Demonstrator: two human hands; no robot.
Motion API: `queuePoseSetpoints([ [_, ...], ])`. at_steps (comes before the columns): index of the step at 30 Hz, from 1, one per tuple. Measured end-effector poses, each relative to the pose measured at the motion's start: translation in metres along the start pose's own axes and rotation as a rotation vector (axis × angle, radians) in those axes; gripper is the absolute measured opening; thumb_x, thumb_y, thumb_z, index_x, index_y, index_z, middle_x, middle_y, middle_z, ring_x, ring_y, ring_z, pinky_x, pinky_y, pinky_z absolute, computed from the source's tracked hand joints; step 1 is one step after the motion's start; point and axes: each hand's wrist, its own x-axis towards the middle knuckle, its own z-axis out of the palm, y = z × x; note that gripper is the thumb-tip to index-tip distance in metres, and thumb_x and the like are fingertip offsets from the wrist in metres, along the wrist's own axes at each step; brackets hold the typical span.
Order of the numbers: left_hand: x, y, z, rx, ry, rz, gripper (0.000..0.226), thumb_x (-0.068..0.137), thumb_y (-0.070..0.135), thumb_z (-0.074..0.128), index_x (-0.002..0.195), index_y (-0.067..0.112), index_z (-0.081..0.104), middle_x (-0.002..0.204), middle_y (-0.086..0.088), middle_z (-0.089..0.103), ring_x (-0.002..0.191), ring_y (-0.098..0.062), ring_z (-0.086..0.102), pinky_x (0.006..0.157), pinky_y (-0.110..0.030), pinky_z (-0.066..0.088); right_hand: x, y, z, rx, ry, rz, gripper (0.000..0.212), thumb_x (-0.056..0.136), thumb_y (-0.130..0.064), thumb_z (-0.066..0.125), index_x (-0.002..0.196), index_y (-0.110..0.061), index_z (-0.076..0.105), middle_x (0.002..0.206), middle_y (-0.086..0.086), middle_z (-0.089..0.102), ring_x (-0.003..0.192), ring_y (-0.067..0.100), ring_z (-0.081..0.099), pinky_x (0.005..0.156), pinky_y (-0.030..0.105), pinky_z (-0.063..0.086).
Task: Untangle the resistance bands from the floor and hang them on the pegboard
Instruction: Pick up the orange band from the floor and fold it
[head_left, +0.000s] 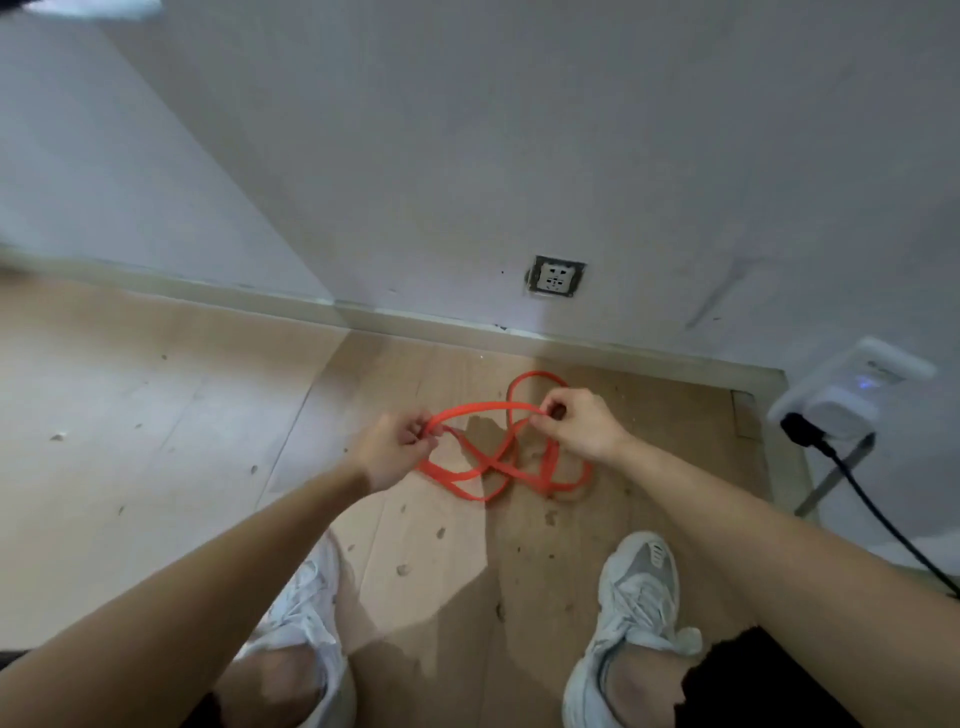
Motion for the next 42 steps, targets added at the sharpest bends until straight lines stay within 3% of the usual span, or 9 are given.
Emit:
queuePoseSetpoints([
  [4,0.0,0.062,-0.054,-0.088,0.046,0.096,0.016,0.088,0.004,0.073,0.083,0.019,0.069,0.06,0.011,0.064,0.061,-0.006,0.06,0.067,-0.029,0.055,0.003,-0.043,-0.06,0.05,0.015,-0.073,0.017,0.088,-0.019,0.075,0.085,-0.004,0.067,0.072,0.002,0.061,0.066,0.014,0.053,0.068,0.031,0.045],
  [10,-0.019,0.16,-0.121,-0.249,0.112,0.264,0.008,0.09,0.005,0.073,0.087,0.013,0.07,0.078,-0.005,0.067,0.072,-0.018,0.065,0.069,-0.026,0.06,-0.025,-0.126,-0.153,0.211,0.066,-0.232,0.022,0.091,-0.01,0.073,0.075,-0.012,0.057,0.063,0.0,0.058,0.049,0.004,0.055,0.049,0.018,0.047],
  [21,-0.052,0.298,-0.204,-0.777,0.222,0.569,0.013,0.101,0.015,0.059,0.093,0.008,0.066,0.096,-0.007,0.07,0.087,-0.017,0.069,0.082,-0.023,0.06,-0.07,-0.239,-0.259,0.892,0.201,-0.485,0.019,0.085,0.012,0.068,0.085,-0.006,0.059,0.084,0.014,0.067,0.077,0.022,0.073,0.075,0.027,0.06],
  [24,-0.048,0.311,-0.213,-0.77,0.255,0.604,0.012,0.1,0.016,0.061,0.095,0.009,0.068,0.098,-0.007,0.07,0.092,-0.018,0.069,0.085,-0.024,0.059,-0.07,-0.249,-0.27,0.851,0.23,-0.537,0.015,0.086,0.006,0.07,0.089,-0.006,0.06,0.087,0.016,0.068,0.084,0.028,0.073,0.077,0.029,0.06],
  [27,-0.034,0.305,-0.21,-0.68,0.24,0.523,0.012,0.098,0.019,0.064,0.095,0.01,0.07,0.097,-0.007,0.07,0.084,-0.016,0.068,0.083,-0.025,0.06,-0.06,-0.249,-0.268,0.785,0.303,-0.514,0.016,0.087,0.003,0.072,0.084,-0.008,0.06,0.072,0.01,0.066,0.064,0.018,0.07,0.062,0.024,0.058],
  [31,-0.011,0.268,-0.19,-0.496,0.218,0.352,0.01,0.095,0.023,0.068,0.09,0.016,0.073,0.087,0.002,0.074,0.074,-0.01,0.065,0.066,-0.022,0.055,-0.037,-0.217,-0.239,0.628,0.362,-0.411,0.017,0.086,-0.002,0.076,0.079,-0.009,0.062,0.056,0.0,0.062,0.047,0.011,0.059,0.046,0.022,0.046],
  [36,0.005,0.216,-0.179,-0.105,-0.025,0.238,0.02,0.082,0.031,0.082,0.091,0.014,0.078,0.085,0.002,0.072,0.083,-0.008,0.064,0.079,-0.027,0.051,-0.017,-0.171,-0.219,0.377,0.177,-0.252,0.014,0.084,-0.004,0.079,0.083,-0.003,0.065,0.064,0.005,0.061,0.049,0.007,0.056,0.048,0.019,0.043],
  [39,0.01,0.207,-0.177,-0.135,-0.119,0.249,0.041,0.068,0.044,0.082,0.098,0.017,0.077,0.085,0.003,0.074,0.085,-0.007,0.066,0.083,-0.027,0.049,-0.008,-0.169,-0.217,0.356,0.15,-0.253,0.013,0.084,-0.006,0.079,0.084,-0.004,0.066,0.063,0.001,0.059,0.051,0.008,0.054,0.049,0.019,0.043],
  [42,0.014,0.209,-0.17,-0.216,-0.139,0.265,0.028,0.086,0.03,0.078,0.11,0.016,0.072,0.09,0.002,0.077,0.09,-0.01,0.071,0.083,-0.024,0.052,-0.002,-0.177,-0.206,0.315,0.063,-0.313,0.012,0.085,-0.009,0.079,0.085,-0.006,0.067,0.064,0.0,0.062,0.055,0.009,0.057,0.052,0.02,0.046],
])
